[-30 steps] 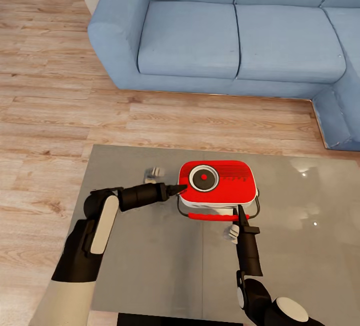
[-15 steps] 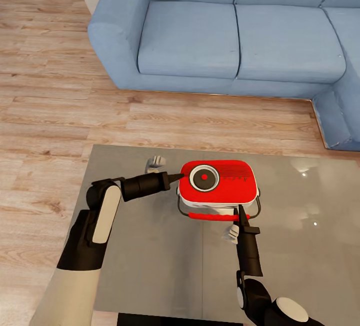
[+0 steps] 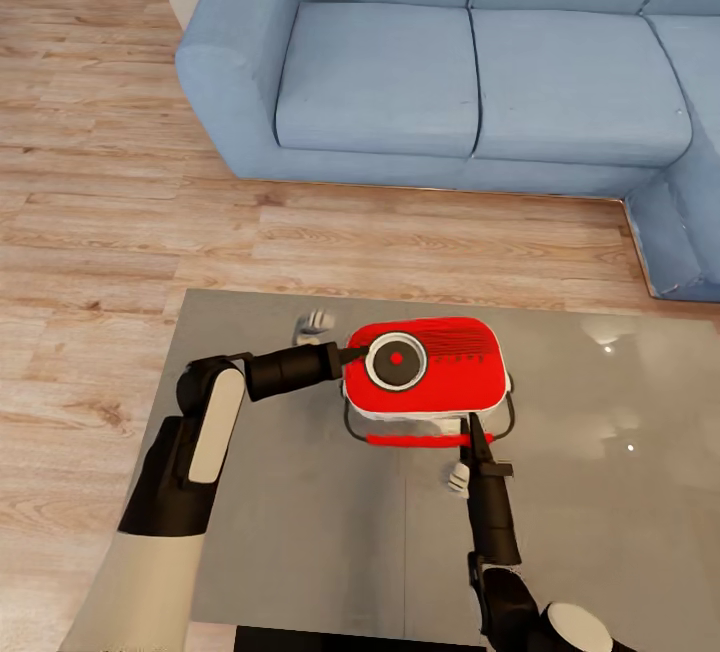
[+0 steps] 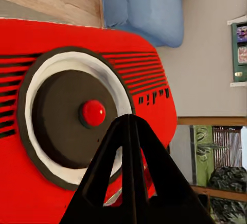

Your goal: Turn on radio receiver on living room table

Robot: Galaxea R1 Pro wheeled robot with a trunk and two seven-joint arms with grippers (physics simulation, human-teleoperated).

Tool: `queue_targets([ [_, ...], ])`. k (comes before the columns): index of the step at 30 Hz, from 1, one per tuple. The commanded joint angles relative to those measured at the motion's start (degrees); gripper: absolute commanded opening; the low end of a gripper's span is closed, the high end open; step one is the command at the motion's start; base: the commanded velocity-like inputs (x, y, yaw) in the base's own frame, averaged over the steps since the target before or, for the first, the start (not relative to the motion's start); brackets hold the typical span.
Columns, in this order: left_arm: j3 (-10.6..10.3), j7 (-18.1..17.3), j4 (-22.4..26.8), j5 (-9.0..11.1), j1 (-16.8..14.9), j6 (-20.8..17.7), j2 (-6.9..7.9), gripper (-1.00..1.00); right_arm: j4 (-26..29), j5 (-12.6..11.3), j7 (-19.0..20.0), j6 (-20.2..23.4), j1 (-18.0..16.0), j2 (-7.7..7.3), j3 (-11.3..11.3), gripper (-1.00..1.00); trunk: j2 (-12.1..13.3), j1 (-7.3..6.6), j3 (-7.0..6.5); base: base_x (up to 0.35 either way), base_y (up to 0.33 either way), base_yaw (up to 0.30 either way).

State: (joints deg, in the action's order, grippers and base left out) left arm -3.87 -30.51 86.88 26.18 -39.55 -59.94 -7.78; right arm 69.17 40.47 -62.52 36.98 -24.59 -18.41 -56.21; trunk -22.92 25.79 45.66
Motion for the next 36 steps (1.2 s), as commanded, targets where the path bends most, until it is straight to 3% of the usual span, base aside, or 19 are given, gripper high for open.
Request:
queue_targets([
  [1,0.00,0.05,-0.21,0.00,-0.35,0.00,-0.18,-1.00,-0.05,0.26,-1.13,0.41,-0.02,-0.02,-1.05,-1.00,0.00,0.00,0.00,0.000,0.000,0.000],
  [4,0.00,1.59,-0.75,0.04,-0.90,-0.04,-0.88,-1.00,-0.22,0.53,-4.06,2.08,-0.02,-0.04,-2.85,-1.00,0.00,0.00,0.00,0.000,0.000,0.000],
  [10,0.00,3.82,-1.28,0.17,-1.04,-0.06,-1.37,-1.00,-0.30,0.49,-4.96,3.01,-0.02,-0.11,-3.26,-1.00,0.00,0.00,0.00,0.000,0.000,0.000],
  [36,-0.26,4.11,-6.10,0.28,-1.05,-0.06,-2.22,-1.00,-0.09,0.40,-4.89,5.38,-0.02,0.04,-4.06,-1.00,0.00,0.00,0.00,0.000,0.000,0.000],
])
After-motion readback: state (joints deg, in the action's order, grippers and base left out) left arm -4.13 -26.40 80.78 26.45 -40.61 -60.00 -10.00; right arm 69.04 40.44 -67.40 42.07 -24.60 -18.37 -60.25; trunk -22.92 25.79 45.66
